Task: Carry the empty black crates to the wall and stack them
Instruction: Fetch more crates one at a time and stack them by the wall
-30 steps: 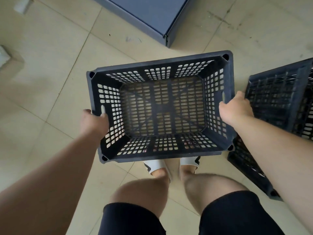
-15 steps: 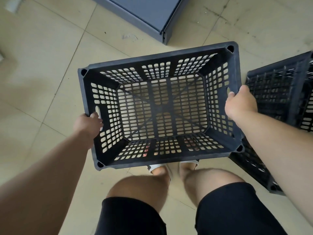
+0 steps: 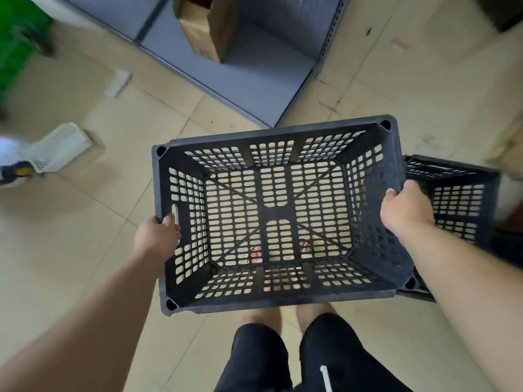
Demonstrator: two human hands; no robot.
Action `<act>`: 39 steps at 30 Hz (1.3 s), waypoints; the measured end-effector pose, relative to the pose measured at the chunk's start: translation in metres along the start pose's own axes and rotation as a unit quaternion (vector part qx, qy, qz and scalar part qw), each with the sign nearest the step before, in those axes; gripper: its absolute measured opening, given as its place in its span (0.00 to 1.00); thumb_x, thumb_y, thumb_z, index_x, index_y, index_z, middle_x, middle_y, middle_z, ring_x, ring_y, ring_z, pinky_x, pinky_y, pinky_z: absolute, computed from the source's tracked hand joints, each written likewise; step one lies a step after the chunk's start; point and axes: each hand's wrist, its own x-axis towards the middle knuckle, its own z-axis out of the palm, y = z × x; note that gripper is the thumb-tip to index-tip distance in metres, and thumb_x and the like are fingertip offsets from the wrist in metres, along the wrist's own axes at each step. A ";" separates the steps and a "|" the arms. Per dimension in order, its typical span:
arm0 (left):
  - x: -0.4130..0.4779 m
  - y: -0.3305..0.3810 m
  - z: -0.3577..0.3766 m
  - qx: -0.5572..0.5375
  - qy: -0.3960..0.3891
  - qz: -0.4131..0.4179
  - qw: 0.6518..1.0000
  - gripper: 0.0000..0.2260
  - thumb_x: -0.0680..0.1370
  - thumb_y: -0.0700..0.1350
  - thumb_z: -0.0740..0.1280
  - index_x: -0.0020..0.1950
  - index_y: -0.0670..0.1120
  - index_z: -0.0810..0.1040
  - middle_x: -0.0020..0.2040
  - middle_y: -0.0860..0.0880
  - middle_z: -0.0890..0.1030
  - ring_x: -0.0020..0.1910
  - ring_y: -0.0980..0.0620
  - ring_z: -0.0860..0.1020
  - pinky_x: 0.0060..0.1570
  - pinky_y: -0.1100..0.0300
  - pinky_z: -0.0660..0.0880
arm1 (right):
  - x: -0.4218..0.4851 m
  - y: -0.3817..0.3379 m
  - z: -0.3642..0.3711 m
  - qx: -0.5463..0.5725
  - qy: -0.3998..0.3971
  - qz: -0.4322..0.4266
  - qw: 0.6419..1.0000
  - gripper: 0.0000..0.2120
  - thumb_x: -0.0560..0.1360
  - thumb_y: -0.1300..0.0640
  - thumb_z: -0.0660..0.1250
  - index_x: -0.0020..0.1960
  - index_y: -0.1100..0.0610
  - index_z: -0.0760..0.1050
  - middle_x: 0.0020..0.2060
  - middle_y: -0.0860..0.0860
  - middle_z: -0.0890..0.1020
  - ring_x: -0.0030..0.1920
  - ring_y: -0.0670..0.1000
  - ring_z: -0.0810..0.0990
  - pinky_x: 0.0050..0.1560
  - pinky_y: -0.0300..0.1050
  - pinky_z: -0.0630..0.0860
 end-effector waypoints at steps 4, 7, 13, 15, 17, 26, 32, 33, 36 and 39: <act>-0.056 0.012 -0.053 -0.011 -0.002 -0.001 1.000 0.14 0.83 0.46 0.60 0.60 0.39 0.79 0.46 0.44 0.82 0.41 0.46 0.79 0.44 0.55 0.75 | -0.049 -0.007 -0.062 0.010 0.004 -0.008 1.000 0.15 0.84 0.53 0.54 0.66 0.61 0.68 0.59 0.63 0.78 0.56 0.66 0.77 0.47 0.52 0.71; -0.089 0.009 -0.081 -0.032 0.000 -0.006 0.999 0.14 0.84 0.46 0.60 0.61 0.37 0.78 0.47 0.43 0.82 0.41 0.46 0.79 0.44 0.54 0.76 | -0.078 -0.011 -0.098 0.017 0.011 -0.031 0.999 0.15 0.84 0.53 0.54 0.66 0.61 0.68 0.59 0.62 0.78 0.57 0.65 0.78 0.47 0.52 0.71; -0.155 -0.008 -0.116 -0.096 0.034 -0.026 0.994 0.12 0.84 0.48 0.59 0.58 0.42 0.77 0.44 0.47 0.82 0.41 0.50 0.79 0.36 0.57 0.71 | -0.119 -0.014 -0.150 -0.002 0.027 -0.075 0.997 0.15 0.84 0.53 0.54 0.65 0.62 0.68 0.56 0.63 0.78 0.52 0.65 0.77 0.44 0.51 0.71; -0.175 -0.012 -0.124 -0.114 0.044 -0.033 0.992 0.12 0.85 0.47 0.58 0.58 0.42 0.77 0.43 0.48 0.81 0.39 0.51 0.78 0.35 0.57 0.70 | -0.129 -0.018 -0.164 -0.007 0.026 -0.099 0.995 0.15 0.84 0.54 0.54 0.65 0.63 0.68 0.57 0.63 0.77 0.53 0.65 0.77 0.44 0.51 0.70; -0.192 -0.015 -0.132 -0.133 0.057 -0.043 0.989 0.11 0.85 0.46 0.58 0.57 0.42 0.77 0.42 0.48 0.80 0.37 0.51 0.77 0.34 0.57 0.70 | -0.138 -0.026 -0.178 -0.014 0.028 -0.118 0.993 0.16 0.84 0.54 0.54 0.67 0.63 0.67 0.60 0.63 0.77 0.58 0.66 0.77 0.47 0.53 0.70; -0.280 -0.080 -0.153 -0.268 0.142 -0.103 0.947 0.10 0.82 0.45 0.61 0.48 0.41 0.77 0.41 0.43 0.80 0.37 0.45 0.77 0.40 0.55 0.75 | -0.170 -0.069 -0.205 -0.044 0.003 -0.251 0.967 0.16 0.83 0.53 0.56 0.66 0.61 0.69 0.60 0.63 0.77 0.57 0.67 0.77 0.50 0.54 0.71; -0.366 -0.179 -0.138 -0.349 0.218 -0.180 0.894 0.11 0.84 0.46 0.60 0.47 0.43 0.78 0.40 0.45 0.80 0.36 0.48 0.76 0.37 0.56 0.72 | -0.237 -0.092 -0.181 -0.116 -0.030 -0.405 0.906 0.16 0.83 0.54 0.56 0.67 0.62 0.68 0.63 0.65 0.75 0.63 0.67 0.73 0.52 0.54 0.69; -0.380 -0.198 -0.135 -0.361 0.230 -0.196 0.882 0.12 0.83 0.48 0.60 0.49 0.43 0.79 0.42 0.44 0.81 0.38 0.47 0.77 0.39 0.56 0.73 | -0.252 -0.093 -0.176 -0.121 -0.035 -0.432 0.893 0.16 0.83 0.55 0.56 0.66 0.63 0.68 0.63 0.64 0.75 0.63 0.67 0.73 0.55 0.55 0.70; -0.422 -0.254 -0.127 -0.391 0.263 -0.249 0.846 0.14 0.83 0.51 0.60 0.51 0.42 0.80 0.46 0.42 0.83 0.41 0.45 0.79 0.41 0.54 0.74 | -0.301 -0.090 -0.155 -0.144 -0.055 -0.503 0.850 0.15 0.83 0.54 0.56 0.64 0.62 0.70 0.62 0.63 0.76 0.62 0.66 0.75 0.57 0.56 0.71; -0.463 -0.306 -0.117 -0.421 0.287 -0.287 0.811 0.14 0.84 0.50 0.60 0.49 0.42 0.79 0.45 0.43 0.83 0.42 0.45 0.80 0.40 0.54 0.74 | -0.355 -0.079 -0.132 -0.167 -0.069 -0.561 0.808 0.14 0.83 0.54 0.56 0.63 0.62 0.70 0.61 0.62 0.77 0.60 0.66 0.75 0.55 0.55 0.71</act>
